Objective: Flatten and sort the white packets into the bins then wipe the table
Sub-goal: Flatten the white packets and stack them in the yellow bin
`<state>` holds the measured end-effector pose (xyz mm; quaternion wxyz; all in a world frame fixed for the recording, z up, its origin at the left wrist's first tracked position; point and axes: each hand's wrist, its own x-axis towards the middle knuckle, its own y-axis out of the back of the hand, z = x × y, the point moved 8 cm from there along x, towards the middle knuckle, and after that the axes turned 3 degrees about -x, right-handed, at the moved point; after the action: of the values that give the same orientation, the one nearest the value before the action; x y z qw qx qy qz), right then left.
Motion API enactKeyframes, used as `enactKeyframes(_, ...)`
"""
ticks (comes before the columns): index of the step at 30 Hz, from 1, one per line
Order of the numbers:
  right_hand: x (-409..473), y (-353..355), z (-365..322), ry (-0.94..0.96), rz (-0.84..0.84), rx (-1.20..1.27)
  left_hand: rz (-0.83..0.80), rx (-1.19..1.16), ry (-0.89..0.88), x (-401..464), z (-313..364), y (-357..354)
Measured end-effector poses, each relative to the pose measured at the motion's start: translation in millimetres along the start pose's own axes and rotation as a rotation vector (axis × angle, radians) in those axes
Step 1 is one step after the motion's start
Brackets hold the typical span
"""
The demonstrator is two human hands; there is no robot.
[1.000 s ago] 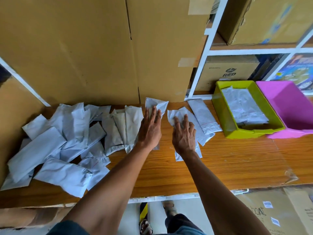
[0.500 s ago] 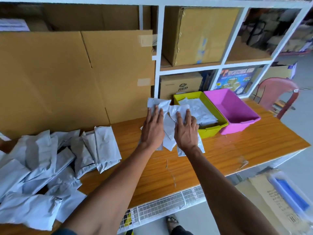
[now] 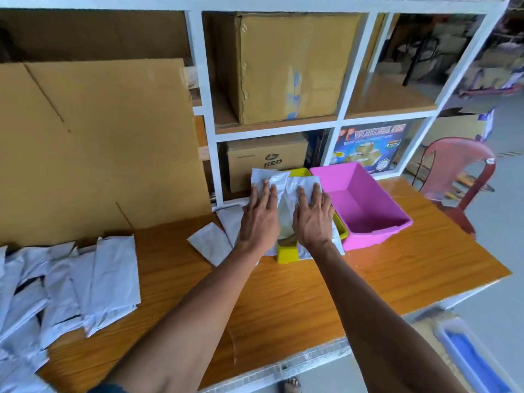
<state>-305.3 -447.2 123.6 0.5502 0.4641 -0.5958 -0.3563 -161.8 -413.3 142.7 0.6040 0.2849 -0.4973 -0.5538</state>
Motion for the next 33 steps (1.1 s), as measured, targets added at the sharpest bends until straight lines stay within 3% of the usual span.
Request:
enactKeyframes(7,71,-51,32,0.032,-0.134,0.097,-0.061,0.041,0.166,77,20,-46)
enactKeyframes(18,117,-106,47,0.093,-0.306,0.083,-0.200,0.089,0.394,131,-7,-120)
enactKeyframes(24,132,-113,45,0.100,-0.290,0.103,-0.241,0.120,0.462,131,-22,-134)
enactKeyframes(29,134,-121,41,0.126,-0.329,0.061,-0.164,0.076,0.390,140,-28,-139)
enactKeyframes(33,129,-136,42,0.169,-0.389,0.010,-0.230,-0.011,0.394,140,-38,-163)
